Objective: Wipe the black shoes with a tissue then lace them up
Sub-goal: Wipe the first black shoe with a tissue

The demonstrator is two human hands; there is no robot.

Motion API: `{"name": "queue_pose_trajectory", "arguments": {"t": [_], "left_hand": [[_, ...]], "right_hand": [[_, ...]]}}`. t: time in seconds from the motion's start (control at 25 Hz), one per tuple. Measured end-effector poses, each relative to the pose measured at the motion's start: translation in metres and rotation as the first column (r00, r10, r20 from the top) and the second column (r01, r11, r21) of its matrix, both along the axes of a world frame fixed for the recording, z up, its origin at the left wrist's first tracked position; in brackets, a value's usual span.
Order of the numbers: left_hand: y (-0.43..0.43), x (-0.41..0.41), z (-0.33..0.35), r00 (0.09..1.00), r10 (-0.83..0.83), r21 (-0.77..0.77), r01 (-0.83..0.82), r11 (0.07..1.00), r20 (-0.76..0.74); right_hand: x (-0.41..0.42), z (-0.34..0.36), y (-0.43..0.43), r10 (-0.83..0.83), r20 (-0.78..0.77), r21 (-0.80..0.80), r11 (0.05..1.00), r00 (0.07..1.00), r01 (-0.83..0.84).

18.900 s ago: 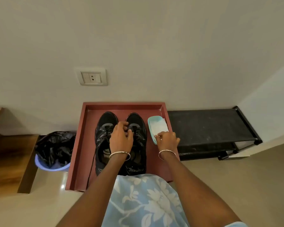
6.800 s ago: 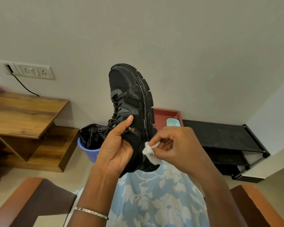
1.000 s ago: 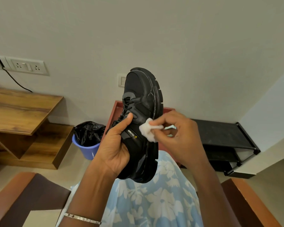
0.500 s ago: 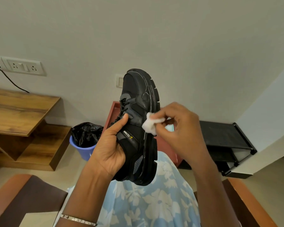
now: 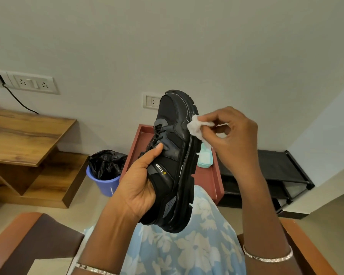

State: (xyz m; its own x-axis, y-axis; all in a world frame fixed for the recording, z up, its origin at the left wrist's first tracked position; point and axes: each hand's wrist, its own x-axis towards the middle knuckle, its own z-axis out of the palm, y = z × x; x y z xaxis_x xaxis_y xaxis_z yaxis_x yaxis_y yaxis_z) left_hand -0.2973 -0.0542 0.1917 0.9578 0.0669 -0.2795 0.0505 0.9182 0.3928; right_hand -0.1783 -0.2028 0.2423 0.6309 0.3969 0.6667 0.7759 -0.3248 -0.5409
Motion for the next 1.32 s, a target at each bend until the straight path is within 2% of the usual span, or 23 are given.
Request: {"name": "queue_pose_trajectory", "arguments": {"t": [0.08, 0.24, 0.32, 0.44, 0.68, 1.0, 1.16, 1.24, 1.32], "left_hand": [[0.0, 0.0, -0.001, 1.0, -0.002, 0.005, 0.002, 1.0, -0.01], [0.006, -0.002, -0.003, 0.999, 0.043, -0.006, -0.043, 0.999, -0.004], [0.006, -0.002, -0.002, 0.999, 0.053, -0.001, -0.053, 0.999, 0.001], [0.001, -0.001, 0.001, 0.999, 0.034, 0.041, -0.034, 0.999, 0.001], [0.003, -0.003, 0.002, 0.996, 0.055, 0.169, -0.043, 0.985, -0.064], [0.002, 0.0, -0.003, 0.984, 0.092, 0.263, -0.05, 0.964, -0.15], [-0.004, 0.0, 0.0, 0.98, 0.09, 0.376, -0.017, 0.926, -0.177], [-0.006, 0.0, 0.002, 0.981, 0.083, 0.378, -0.011, 0.926, -0.175], [-0.007, 0.0, 0.002, 0.984, 0.058, 0.331, 0.0, 0.944, -0.166]], "right_hand": [[-0.003, -0.01, -0.003, 0.014, -0.029, 0.024, 1.0, 0.999, -0.013], [-0.022, -0.032, -0.02, 0.243, -0.278, -0.068, 0.96, 0.929, -0.271], [-0.024, -0.034, -0.021, 0.256, -0.318, -0.075, 0.953, 0.913, -0.294], [-0.017, -0.023, -0.016, 0.16, -0.252, -0.042, 0.984, 0.954, -0.175], [-0.01, -0.013, 0.009, -0.061, -0.006, 0.085, 0.994, 0.998, 0.062], [-0.04, -0.064, 0.013, -0.101, -0.074, 0.104, 0.989, 0.992, 0.109], [-0.014, -0.044, 0.017, -0.251, -0.011, 0.242, 0.938, 0.968, 0.246], [-0.016, -0.044, 0.022, -0.301, 0.025, 0.259, 0.923, 0.953, 0.285], [-0.032, -0.056, 0.029, -0.311, 0.124, 0.225, 0.934, 0.942, 0.279]]}}
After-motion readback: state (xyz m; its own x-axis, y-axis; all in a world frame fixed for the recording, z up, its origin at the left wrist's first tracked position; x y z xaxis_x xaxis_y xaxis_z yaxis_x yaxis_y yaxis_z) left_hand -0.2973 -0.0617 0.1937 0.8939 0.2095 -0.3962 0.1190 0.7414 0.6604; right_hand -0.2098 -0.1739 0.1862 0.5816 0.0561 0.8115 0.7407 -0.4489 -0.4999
